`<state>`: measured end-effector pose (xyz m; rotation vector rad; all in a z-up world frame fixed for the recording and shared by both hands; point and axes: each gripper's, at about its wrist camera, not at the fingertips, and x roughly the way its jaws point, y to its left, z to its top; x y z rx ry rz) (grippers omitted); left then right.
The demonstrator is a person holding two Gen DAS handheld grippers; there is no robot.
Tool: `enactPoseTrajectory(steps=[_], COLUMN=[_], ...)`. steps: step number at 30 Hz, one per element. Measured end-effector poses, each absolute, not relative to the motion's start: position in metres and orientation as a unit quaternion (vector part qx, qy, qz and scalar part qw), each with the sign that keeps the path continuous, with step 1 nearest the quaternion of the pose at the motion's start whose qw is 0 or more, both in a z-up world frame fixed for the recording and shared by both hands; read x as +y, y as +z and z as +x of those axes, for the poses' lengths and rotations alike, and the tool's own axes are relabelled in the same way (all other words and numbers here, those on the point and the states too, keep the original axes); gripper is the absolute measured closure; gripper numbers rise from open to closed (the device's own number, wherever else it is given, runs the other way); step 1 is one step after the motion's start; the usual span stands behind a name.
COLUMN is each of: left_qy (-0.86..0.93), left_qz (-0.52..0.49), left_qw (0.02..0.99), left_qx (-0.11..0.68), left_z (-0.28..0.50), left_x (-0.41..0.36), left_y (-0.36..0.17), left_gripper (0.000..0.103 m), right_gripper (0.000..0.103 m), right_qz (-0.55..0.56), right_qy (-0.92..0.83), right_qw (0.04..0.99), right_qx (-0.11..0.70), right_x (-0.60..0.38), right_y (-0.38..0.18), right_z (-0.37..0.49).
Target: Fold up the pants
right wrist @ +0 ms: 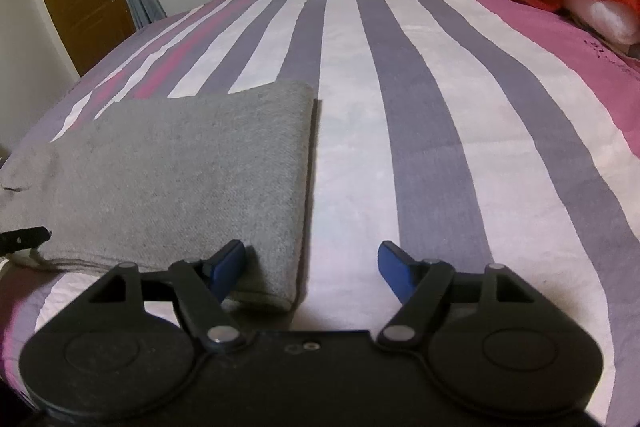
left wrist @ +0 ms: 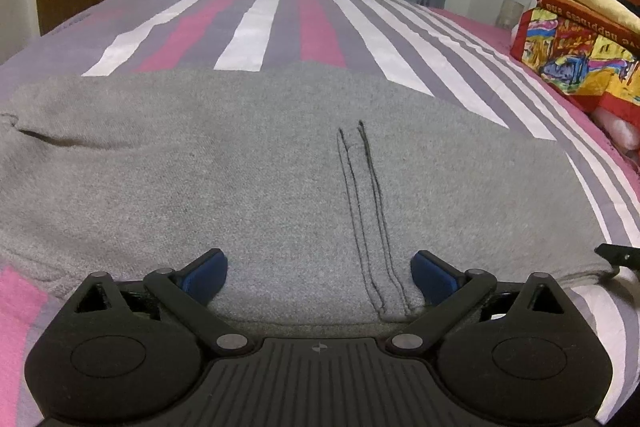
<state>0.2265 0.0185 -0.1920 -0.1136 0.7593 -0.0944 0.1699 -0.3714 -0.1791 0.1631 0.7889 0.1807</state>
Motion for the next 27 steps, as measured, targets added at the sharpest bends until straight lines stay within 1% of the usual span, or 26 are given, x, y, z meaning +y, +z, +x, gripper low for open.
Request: enactPoseTrajectory(steps=[10, 20, 22, 24, 27], left_qy=[-0.044, -0.053, -0.065, -0.061, -0.02], left_qz=[-0.047, -0.061, -0.073, -0.082, -0.107], left_qw=[0.935, 0.946, 0.948, 0.957, 0.967], left_qx=[0.35, 0.315, 0.304, 0.272, 0.229], left_z=[0.217, 0.203, 0.194, 0.176, 0.153], left_x=[0.016, 0.019, 0.027, 0.043, 0.087], left_y=[-0.196, -0.201, -0.193, -0.181, -0.171], left_gripper=[0.003, 0.001, 0.001, 0.001, 0.0], right_gripper=[0.026, 0.024, 0.024, 0.024, 0.023], right_qz=[0.092, 0.103, 0.105, 0.109, 0.115], right_qy=[0.092, 0.094, 0.093, 0.092, 0.089], right_qw=[0.916, 0.914, 0.915, 0.916, 0.918], right_qx=[0.38, 0.38, 0.379, 0.375, 0.37], right_x=[-0.375, -0.377, -0.377, -0.379, -0.381], right_y=[-0.18, -0.182, -0.182, -0.182, -0.18], right_z=[0.169, 0.171, 0.17, 0.168, 0.164])
